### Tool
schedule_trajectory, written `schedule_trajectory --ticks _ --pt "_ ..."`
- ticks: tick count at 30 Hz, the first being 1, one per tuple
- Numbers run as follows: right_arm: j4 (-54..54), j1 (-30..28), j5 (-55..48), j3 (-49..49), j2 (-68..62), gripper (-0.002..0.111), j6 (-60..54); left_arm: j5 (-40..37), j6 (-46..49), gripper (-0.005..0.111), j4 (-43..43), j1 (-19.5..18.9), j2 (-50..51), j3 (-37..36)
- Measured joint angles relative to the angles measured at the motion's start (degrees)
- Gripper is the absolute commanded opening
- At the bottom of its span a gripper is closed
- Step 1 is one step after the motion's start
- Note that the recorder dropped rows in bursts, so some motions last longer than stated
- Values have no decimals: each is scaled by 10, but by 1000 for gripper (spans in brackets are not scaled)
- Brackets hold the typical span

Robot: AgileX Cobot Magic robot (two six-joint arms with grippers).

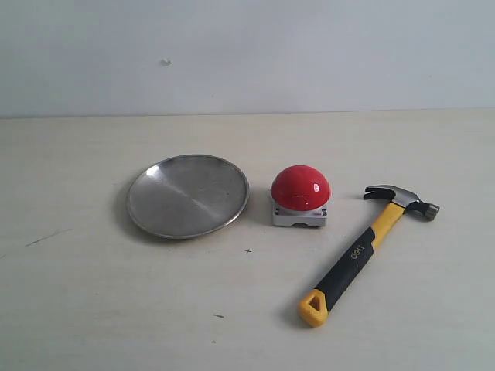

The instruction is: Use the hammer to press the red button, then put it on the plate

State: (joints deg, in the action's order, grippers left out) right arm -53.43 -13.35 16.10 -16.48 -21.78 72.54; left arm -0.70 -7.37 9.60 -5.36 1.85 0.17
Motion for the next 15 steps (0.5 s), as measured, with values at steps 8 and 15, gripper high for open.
schedule_trajectory --ticks 8,15 --pt "-275 -75 86 -67 -24 0 314 0 0 0 0 0 0 0" --pt "-327 -220 268 -68 -24 0 427 0 0 0 0 0 0 0"
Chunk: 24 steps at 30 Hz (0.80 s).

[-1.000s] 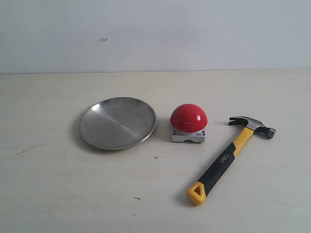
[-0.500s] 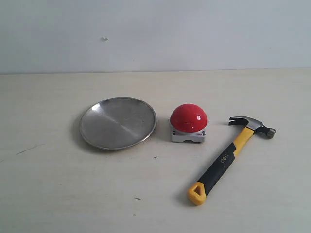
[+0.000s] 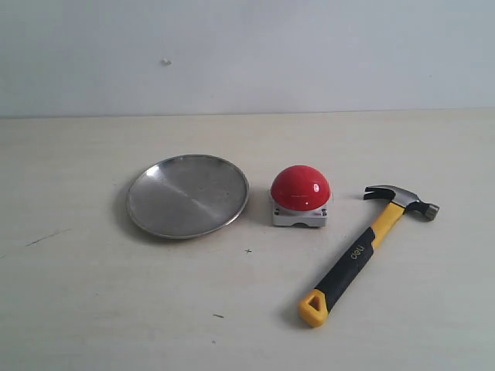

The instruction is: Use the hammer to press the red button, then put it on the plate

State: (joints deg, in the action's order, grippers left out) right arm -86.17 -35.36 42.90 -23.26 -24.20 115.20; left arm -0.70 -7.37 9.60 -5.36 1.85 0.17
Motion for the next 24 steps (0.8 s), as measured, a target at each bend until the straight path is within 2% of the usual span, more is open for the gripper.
schedule_trajectory --ticks 3,7,13,16,21,24 --pt "-21 -15 14 1 0 0 47 0 0 0 0 0 0 0" --pt "22 -16 -5 29 1 0 63 -1 0 0 0 0 0 0" --pt "50 -4 -72 67 1 0 18 -1 0 0 0 0 0 0" --pt "51 43 -137 77 1 0 5 -1 0 0 0 0 0 0" --pt "47 173 -299 78 1 0 -50 -2 0 0 0 0 0 0" --pt "46 228 -388 78 1 0 -73 -2 0 0 0 0 0 0"
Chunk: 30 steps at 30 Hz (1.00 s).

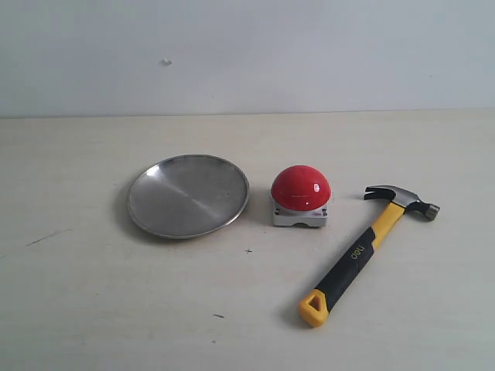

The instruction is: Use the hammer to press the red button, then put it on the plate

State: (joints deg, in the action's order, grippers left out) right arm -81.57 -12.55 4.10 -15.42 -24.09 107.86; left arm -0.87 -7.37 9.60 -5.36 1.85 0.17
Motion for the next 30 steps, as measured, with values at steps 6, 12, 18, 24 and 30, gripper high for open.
schedule_trajectory --ticks 6,12,18,24,30 --pt "7 18 -41 0 0 0 -6 0 0 0 0 0 0 0" --pt "9 18 -38 0 0 0 -7 -1 0 0 0 0 0 0" --pt "9 18 -13 0 0 0 13 -1 0 0 0 0 0 0" --pt "53 18 7 0 0 0 -50 -1 0 0 0 0 0 0" --pt "475 18 -6 0 0 0 -489 -1 0 0 0 0 0 0"
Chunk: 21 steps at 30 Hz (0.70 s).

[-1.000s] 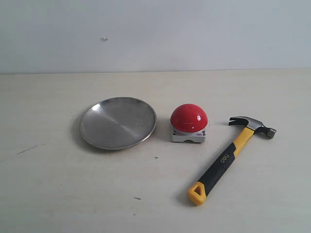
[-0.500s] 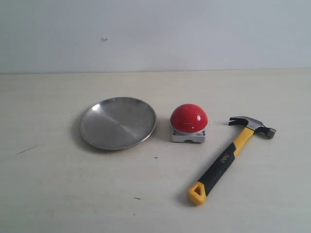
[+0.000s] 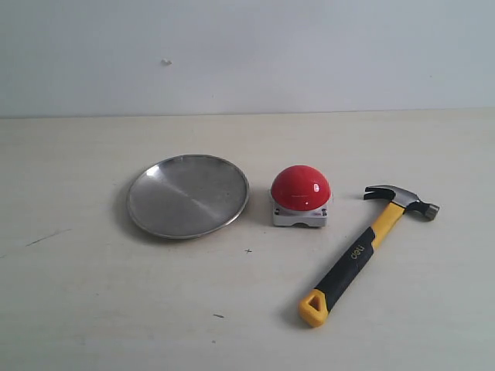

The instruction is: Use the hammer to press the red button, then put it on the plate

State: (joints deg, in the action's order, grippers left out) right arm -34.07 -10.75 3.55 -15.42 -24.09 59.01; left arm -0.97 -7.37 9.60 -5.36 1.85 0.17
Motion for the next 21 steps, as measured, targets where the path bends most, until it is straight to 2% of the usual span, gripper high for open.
schedule_trajectory --ticks 2,4,7,12,17,21 --pt "169 0 0 0 0 0 -171 0 0 0 0 0 0 0" --pt "290 0 -1 0 0 0 -287 0 0 0 0 0 0 0" --pt "393 0 -1 0 0 0 -390 0 0 0 0 0 0 0" --pt "443 0 14 0 0 0 -427 0 0 0 0 0 0 0" --pt "473 0 25 0 0 0 -362 0 0 0 0 0 0 0" --pt "476 0 21 0 0 0 -371 0 0 0 0 0 0 0"
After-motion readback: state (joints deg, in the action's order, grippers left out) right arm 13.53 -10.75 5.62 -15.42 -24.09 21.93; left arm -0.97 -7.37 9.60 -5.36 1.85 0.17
